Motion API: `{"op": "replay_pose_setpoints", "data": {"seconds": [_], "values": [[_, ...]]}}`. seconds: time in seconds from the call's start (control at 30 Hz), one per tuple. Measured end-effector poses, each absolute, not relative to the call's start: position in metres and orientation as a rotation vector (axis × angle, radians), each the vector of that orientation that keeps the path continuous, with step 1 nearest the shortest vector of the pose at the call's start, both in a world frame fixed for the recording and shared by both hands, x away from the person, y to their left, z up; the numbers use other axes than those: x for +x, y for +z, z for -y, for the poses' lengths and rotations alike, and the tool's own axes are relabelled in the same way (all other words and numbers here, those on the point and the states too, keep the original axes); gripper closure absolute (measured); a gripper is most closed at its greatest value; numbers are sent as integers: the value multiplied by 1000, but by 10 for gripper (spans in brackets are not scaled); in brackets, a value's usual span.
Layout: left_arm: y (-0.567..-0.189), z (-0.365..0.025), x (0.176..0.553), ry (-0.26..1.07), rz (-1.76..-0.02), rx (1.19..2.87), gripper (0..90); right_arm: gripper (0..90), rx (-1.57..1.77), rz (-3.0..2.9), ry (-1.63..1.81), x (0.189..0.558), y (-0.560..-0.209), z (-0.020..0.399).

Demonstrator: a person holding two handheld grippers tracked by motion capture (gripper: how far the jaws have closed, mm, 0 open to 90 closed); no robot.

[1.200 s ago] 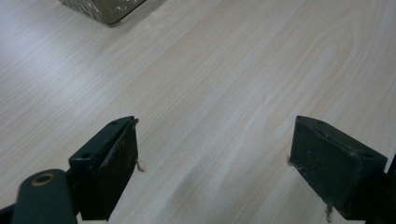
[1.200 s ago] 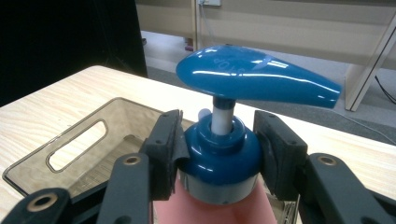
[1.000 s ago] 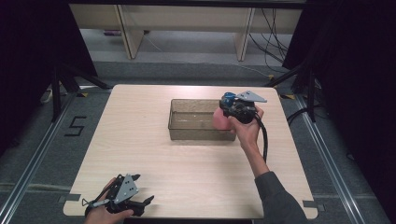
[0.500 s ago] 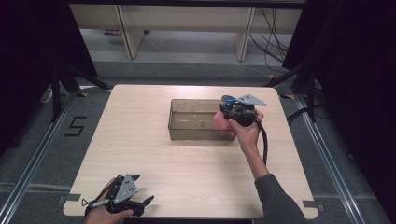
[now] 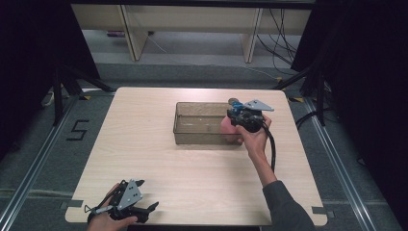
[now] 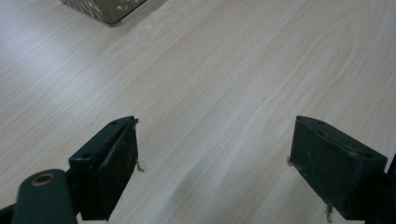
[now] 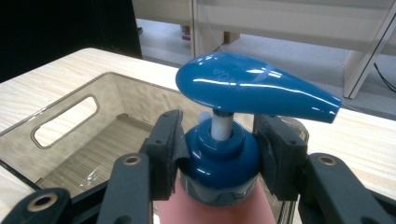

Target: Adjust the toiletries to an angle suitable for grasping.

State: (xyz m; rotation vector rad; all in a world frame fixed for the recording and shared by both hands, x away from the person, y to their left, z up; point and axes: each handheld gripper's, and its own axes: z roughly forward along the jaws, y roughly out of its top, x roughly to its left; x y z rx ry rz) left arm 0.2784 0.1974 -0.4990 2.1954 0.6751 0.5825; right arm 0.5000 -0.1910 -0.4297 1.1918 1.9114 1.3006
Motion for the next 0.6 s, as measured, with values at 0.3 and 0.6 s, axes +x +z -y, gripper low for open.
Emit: {"op": "replay_pose_setpoints", "data": {"seconds": [0.3,0.6], "values": [[-498,-197,277,593,-670,2192,148,537,1184,-1921,1285,501,-435,192],[-497,-197,277,602,-668,2182,148,423,1179,-1902,1326,500,-434,191]]}}
